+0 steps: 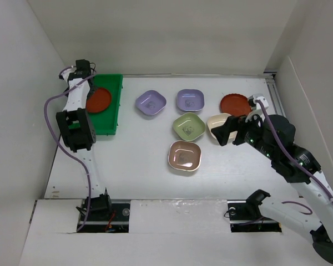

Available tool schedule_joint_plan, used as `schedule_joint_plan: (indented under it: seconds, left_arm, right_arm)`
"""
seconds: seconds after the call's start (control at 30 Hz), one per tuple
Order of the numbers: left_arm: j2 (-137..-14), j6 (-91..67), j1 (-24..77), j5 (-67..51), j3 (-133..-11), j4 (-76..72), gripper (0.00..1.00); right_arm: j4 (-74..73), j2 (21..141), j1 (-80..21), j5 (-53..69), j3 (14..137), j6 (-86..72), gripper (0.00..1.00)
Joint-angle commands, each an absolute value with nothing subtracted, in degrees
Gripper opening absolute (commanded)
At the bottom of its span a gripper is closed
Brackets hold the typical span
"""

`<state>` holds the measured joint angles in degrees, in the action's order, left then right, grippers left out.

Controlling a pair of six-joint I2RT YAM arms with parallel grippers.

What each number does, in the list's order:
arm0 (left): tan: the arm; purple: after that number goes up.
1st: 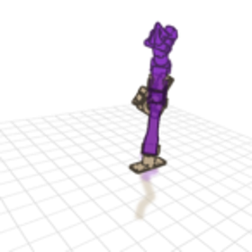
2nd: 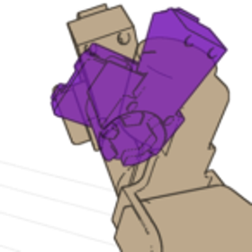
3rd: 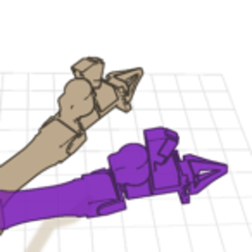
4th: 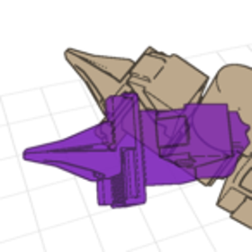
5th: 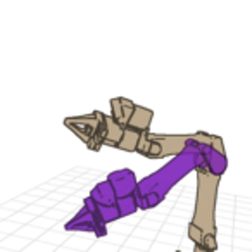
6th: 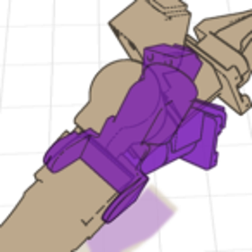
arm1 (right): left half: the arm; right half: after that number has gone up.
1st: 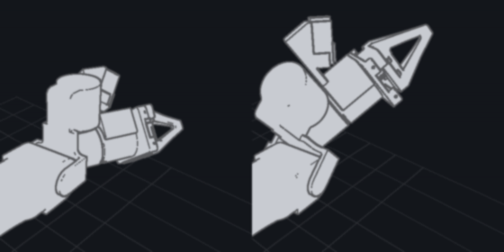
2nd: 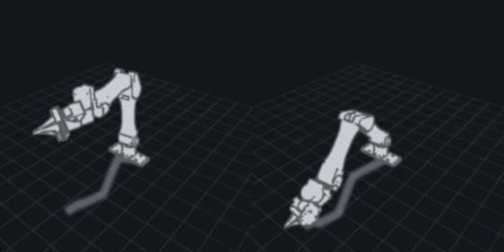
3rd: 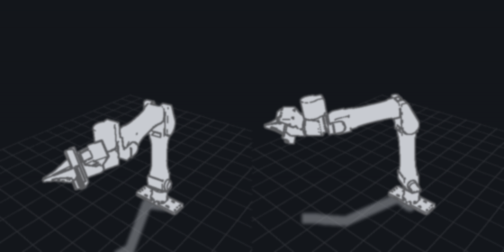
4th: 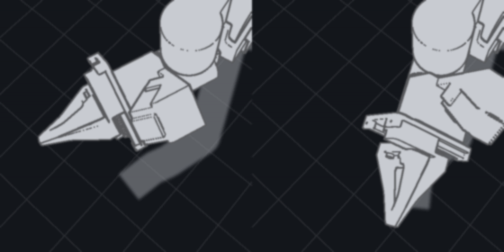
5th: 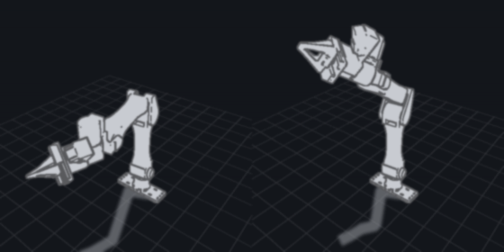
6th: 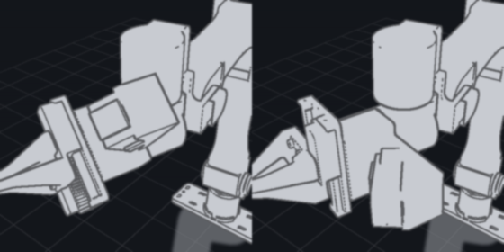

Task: Place the plates into the plastic bin on the countertop

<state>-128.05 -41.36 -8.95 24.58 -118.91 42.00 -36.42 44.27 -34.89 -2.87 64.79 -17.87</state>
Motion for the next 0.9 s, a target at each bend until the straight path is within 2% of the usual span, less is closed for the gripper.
schedule_joint_plan:
  seconds: [0.0,0.03,0.07,0.2,0.27,0.4,0.53,0.67,0.77,0.87]
  left_arm:
    - [-125.0,-41.7,-8.3,26.2,-121.5,42.2,0.87]
    - [-124.4,-41.7,-8.3,26.2,-121.5,42.2,0.97]
    - [-123.7,-41.7,-8.3,26.2,-121.5,42.2,1.00]
    - [-116.5,-38.8,-7.2,22.1,-120.1,39.2,1.00]
    - [-111.0,-35.4,-4.7,19.5,-118.6,36.9,1.00]
    - [-104.6,-34.1,-0.4,14.1,-118.0,38.8,1.00]
    - [-93.7,-32.5,4.4,12.4,-104.7,36.7,1.00]
    - [-81.2,-31.0,5.1,8.0,-91.1,32.4,1.00]
    - [-77.6,-28.7,5.1,7.3,-84.6,30.8,1.00]
    - [-76.3,-28.1,5.1,6.6,-83.1,30.1,1.00]
  right_arm:
    - [-34.2,44.3,-34.5,-1.7,65.7,-17.3,1.00]
    - [-33.7,44.3,-34.5,-2.2,65.7,-17.3,1.00]
    - [-33.1,44.9,-34.5,-2.7,65.0,-17.3,1.00]
    - [-28.8,46.9,-32.8,-9.0,61.5,-20.5,1.00]
    - [-27.3,51.6,-30.2,-11.4,61.5,-22.7,1.00]
    - [-25.8,65.4,-18.4,-10.2,64.6,-24.7,1.00]
    - [-23.2,77.4,-3.4,-8.1,70.5,-26.6,0.99]
    - [-22.2,87.6,5.8,-5.7,73.6,-29.2,0.96]
    - [-22.7,95.0,11.1,-4.8,76.5,-31.5,0.96]
    - [-21.3,101.1,12.6,-3.3,77.5,-32.3,0.93]
